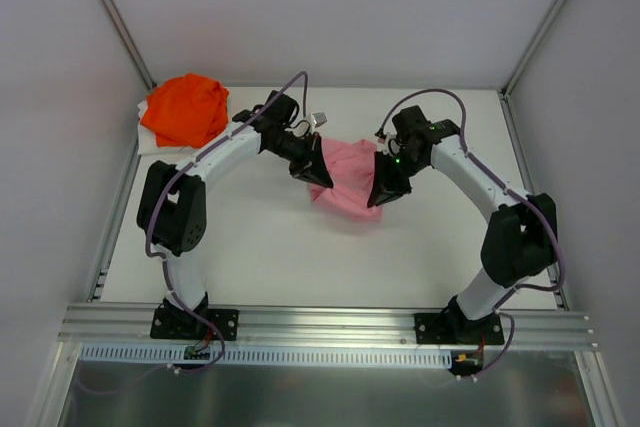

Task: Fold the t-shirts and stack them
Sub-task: Fold the long partially folded tshirt into a neat square

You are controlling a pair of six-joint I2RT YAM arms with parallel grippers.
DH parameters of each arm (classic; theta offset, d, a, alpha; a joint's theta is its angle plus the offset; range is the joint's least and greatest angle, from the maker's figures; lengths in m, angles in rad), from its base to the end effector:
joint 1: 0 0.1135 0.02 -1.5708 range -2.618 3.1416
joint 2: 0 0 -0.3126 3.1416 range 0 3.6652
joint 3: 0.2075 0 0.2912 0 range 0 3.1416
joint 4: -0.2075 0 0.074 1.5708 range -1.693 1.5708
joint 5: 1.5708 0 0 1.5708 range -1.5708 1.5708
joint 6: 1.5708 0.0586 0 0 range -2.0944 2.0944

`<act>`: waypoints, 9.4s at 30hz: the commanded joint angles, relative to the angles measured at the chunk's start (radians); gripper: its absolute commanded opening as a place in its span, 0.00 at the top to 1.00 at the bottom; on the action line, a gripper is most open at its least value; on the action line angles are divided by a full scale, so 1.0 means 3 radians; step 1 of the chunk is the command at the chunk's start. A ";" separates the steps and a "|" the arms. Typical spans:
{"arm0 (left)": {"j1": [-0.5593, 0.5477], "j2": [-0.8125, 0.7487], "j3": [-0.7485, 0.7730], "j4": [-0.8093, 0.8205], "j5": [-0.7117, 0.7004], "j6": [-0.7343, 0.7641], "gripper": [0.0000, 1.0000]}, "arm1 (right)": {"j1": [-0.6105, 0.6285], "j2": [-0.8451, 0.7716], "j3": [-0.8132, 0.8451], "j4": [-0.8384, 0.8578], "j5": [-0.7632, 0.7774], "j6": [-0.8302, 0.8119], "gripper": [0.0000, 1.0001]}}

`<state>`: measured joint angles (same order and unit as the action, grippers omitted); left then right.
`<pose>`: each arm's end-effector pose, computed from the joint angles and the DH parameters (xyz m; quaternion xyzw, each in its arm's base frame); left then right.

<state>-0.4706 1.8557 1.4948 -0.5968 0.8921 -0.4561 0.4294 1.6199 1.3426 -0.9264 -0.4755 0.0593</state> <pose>0.3888 -0.2490 0.2784 0.1364 0.8591 -0.4896 0.0597 0.3262 0.1789 0.2877 -0.2181 0.9313 0.2676 0.1161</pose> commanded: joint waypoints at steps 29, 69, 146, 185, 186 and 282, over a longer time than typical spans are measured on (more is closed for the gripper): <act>0.0561 0.1137 0.0995 0.0827 0.0126 -0.0832 0.01 | -0.0644 0.1948 0.2290 -0.0062 -0.0082 0.0027 0.26; 0.0612 -0.0955 -0.0478 0.0854 -0.0529 0.0140 0.01 | -0.0005 0.0991 0.0550 0.0577 -0.0010 0.0160 0.99; 0.0587 -0.0940 -0.0652 0.1264 -0.0172 0.0231 0.53 | -0.0178 -0.0092 0.1140 0.0419 0.0762 -0.0428 0.00; 0.0193 0.0829 0.0616 0.1350 -0.0826 0.0032 1.00 | -0.0173 -0.0159 0.0362 0.0588 0.0348 -0.0305 0.00; 0.0193 0.0875 0.0662 0.1345 -0.0836 0.0022 1.00 | -0.0173 -0.0159 0.0362 0.0572 0.0348 -0.0310 0.00; 0.0193 -0.0776 -0.0452 0.0629 -0.1383 0.0390 1.00 | -0.0178 0.1724 0.1523 0.0716 0.0041 -0.0009 0.00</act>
<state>-0.4126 1.6600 1.3884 -0.4034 0.4683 -0.3748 0.3870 2.2189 1.7802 -0.7120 -0.5293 0.0677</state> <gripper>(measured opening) 0.006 0.970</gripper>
